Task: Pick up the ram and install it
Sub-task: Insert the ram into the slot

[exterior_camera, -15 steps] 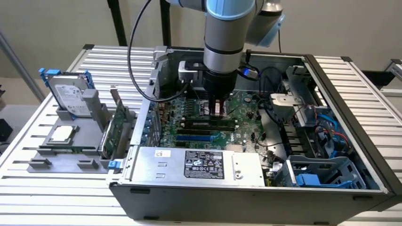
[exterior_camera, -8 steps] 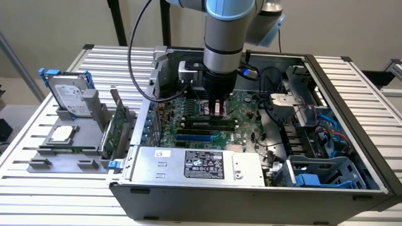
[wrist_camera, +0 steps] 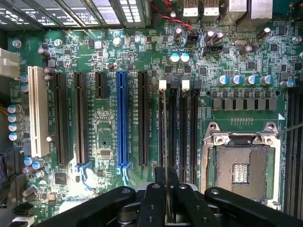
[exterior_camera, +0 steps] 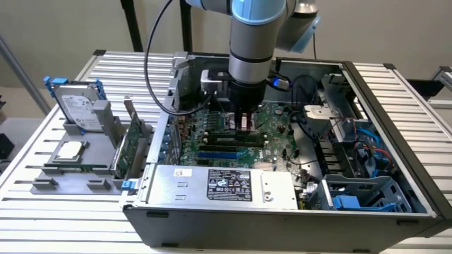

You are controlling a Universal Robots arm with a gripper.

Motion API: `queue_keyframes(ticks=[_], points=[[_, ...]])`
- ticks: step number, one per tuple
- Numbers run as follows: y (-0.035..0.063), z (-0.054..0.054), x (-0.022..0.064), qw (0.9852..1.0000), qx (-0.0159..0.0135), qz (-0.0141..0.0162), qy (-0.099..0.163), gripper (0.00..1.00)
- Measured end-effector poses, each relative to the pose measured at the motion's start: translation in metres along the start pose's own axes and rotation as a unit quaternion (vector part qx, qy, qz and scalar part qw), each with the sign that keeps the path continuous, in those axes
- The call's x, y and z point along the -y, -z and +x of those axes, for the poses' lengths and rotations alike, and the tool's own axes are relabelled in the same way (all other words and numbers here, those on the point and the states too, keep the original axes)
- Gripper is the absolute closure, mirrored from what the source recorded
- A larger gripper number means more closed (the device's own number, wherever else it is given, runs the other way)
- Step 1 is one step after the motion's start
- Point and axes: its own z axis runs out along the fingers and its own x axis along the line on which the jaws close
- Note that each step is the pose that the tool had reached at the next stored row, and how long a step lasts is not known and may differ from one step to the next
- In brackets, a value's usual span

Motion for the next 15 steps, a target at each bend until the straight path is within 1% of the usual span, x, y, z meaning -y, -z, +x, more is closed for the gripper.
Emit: queue_keyframes(ticks=[3,4,7,9,15], points=[[-0.0003,0.000,-0.0001,1.0000,0.0002,-0.0003,0.000,1.00],[-0.0004,0.000,-0.0001,1.0000,0.0003,-0.0002,0.000,0.00],[0.0009,0.000,-0.0001,1.0000,0.0001,-0.0001,0.000,0.00],[0.0046,0.000,0.0000,1.0000,0.0002,-0.0001,0.000,0.00],[0.0233,0.001,0.0000,1.0000,0.0010,-0.0002,0.000,0.00]])
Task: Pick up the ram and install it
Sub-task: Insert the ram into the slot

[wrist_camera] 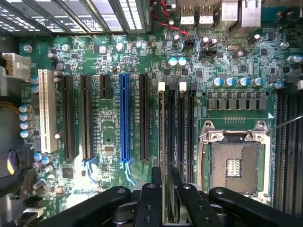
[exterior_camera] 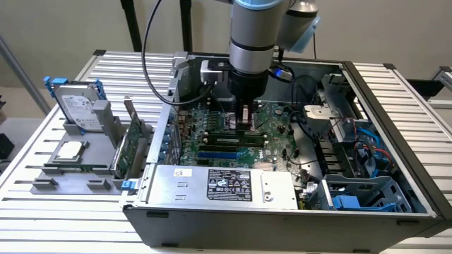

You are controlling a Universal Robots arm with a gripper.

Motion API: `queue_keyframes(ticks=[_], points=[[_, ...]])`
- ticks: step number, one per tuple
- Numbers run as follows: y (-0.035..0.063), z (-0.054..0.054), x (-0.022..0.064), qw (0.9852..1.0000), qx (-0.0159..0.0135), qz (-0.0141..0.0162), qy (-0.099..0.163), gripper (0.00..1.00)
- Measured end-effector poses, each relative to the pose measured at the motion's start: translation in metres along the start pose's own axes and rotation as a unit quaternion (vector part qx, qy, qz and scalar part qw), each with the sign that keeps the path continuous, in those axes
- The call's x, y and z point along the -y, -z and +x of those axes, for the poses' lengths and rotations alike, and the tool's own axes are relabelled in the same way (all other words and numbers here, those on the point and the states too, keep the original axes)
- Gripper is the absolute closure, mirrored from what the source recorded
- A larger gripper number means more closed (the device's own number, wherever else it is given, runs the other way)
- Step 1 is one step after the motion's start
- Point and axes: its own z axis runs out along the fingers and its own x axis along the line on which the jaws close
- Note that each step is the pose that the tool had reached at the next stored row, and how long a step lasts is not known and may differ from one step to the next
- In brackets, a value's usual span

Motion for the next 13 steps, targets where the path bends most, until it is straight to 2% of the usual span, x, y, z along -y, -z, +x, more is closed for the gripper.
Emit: queue_keyframes(ticks=[1,2,13], points=[[0.0014,0.0001,-0.0001,1.0000,0.0003,0.0000,0.000,0.00],[0.0017,0.0000,-0.0002,1.0000,0.0005,0.0000,0.000,1.00],[0.0018,0.0001,-0.0004,1.0000,0.0005,0.0000,0.000,1.00]])
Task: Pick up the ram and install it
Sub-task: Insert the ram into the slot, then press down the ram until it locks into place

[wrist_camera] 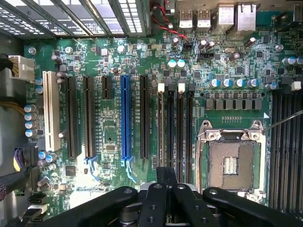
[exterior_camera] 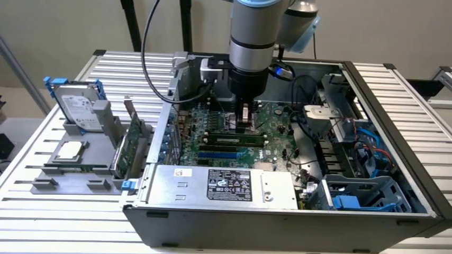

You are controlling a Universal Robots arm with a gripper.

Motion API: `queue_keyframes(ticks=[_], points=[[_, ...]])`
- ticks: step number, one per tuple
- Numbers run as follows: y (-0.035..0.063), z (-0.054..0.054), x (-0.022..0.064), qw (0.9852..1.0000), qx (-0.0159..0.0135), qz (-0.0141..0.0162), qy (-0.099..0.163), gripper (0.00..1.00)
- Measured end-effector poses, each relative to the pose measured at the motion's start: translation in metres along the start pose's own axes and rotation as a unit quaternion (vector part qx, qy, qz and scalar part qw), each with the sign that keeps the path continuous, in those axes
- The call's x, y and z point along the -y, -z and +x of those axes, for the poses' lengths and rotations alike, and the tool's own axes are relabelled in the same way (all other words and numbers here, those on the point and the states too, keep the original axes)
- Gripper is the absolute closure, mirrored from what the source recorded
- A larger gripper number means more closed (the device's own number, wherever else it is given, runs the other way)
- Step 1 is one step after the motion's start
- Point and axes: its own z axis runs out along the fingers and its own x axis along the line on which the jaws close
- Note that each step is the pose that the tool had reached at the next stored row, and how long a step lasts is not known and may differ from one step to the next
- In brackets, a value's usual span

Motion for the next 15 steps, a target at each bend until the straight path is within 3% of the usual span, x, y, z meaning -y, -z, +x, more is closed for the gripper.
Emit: queue_keyframes(ticks=[15], points=[[-0.0019,0.0000,-0.0017,1.0000,0.0000,0.0003,0.000,1.00]])
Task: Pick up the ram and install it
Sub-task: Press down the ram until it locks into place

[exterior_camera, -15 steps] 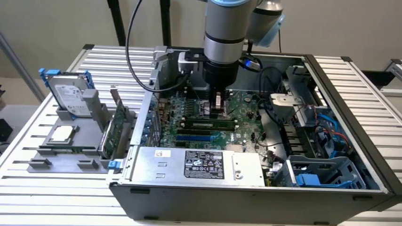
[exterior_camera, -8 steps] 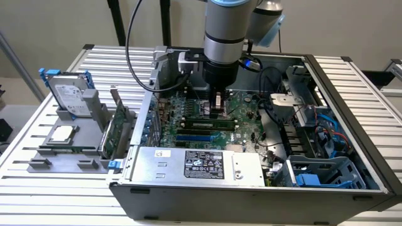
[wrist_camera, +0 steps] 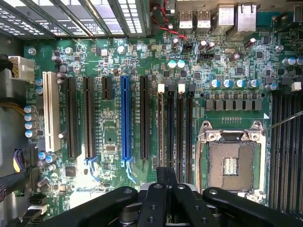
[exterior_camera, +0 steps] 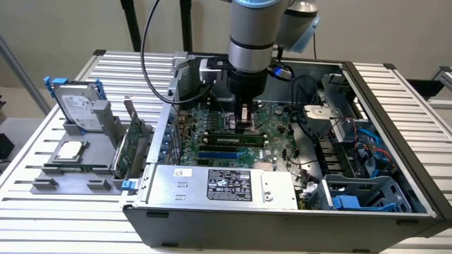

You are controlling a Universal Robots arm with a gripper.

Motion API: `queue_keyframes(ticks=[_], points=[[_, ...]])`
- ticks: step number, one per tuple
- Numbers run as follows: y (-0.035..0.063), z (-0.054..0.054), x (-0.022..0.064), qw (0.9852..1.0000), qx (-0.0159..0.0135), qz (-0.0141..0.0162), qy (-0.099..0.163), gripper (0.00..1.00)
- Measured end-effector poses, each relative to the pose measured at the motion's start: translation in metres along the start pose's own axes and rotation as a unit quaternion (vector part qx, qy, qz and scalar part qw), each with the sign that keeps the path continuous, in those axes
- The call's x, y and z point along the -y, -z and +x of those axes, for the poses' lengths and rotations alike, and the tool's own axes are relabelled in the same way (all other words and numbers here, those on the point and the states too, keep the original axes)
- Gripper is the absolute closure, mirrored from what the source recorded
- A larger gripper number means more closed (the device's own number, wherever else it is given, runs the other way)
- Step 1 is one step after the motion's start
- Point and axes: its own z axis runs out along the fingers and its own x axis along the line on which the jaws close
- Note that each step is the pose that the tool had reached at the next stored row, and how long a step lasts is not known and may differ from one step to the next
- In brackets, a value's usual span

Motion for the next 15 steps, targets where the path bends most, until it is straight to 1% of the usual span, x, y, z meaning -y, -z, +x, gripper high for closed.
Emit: queue_keyframes(ticks=[7,9,11,13,14,15], points=[[-0.0125,-0.001,-0.0008,1.0000,0.0001,0.0000,0.000,1.00],[-0.0155,-0.001,-0.0009,1.0000,-0.0009,-0.0003,0.000,1.00],[-0.0192,-0.001,-0.0011,1.0000,-0.0007,-0.0002,0.000,1.00],[-0.0203,-0.001,-0.0012,1.0000,-0.0004,-0.0002,0.000,1.00],[-0.0195,-0.001,-0.0013,1.0000,-0.0007,-0.0003,0.000,1.00],[-0.0173,-0.001,-0.0013,1.0000,0.0000,-0.0001,0.000,1.00]])
